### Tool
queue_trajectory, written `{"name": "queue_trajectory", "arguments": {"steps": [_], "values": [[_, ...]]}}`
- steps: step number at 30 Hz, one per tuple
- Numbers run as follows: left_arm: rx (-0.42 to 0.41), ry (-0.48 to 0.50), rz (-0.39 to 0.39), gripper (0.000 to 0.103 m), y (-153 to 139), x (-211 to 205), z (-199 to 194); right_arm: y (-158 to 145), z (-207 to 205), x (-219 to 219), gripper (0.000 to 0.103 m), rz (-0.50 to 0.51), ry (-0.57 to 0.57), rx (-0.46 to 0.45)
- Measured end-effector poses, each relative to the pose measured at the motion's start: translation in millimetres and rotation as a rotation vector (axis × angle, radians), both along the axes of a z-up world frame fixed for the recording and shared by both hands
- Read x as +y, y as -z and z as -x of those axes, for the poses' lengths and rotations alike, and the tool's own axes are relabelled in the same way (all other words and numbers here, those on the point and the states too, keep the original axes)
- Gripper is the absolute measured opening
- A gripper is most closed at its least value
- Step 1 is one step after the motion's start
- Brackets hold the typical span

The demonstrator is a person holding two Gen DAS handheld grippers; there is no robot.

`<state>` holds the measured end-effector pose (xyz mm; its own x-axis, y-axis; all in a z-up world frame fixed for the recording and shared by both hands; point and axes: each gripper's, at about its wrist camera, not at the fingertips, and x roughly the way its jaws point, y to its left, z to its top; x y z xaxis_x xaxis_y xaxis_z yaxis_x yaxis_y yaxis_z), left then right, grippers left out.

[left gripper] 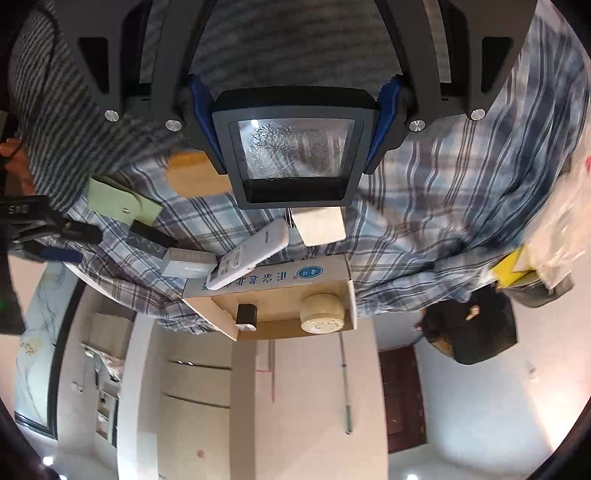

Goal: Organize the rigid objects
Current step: 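Grasp the black-framed square glass tray with the left tool and lift, then grasp the pale green card with the right tool while the left tool holds the glass tray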

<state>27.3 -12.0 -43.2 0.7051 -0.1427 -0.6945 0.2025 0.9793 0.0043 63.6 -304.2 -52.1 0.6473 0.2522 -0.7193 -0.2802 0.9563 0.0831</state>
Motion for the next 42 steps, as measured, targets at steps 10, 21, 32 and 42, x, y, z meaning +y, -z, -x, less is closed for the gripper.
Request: {"name": "queue_trajectory", "arguments": {"steps": [10,21,32,42], "values": [[0.002,-0.141,0.030,0.072,4,-30,37,20,9,13,0.102,0.092,-0.122,0.062],[0.145,-0.179,0.089,0.072,30,-19,22,35,7,18,0.102,0.100,-0.145,0.102],[0.122,-0.177,0.078,0.072,29,-19,25,36,5,17,0.100,0.087,-0.148,0.117],[0.120,-0.174,0.083,0.072,30,-18,26,47,-7,14,0.088,0.081,-0.165,0.221]]}}
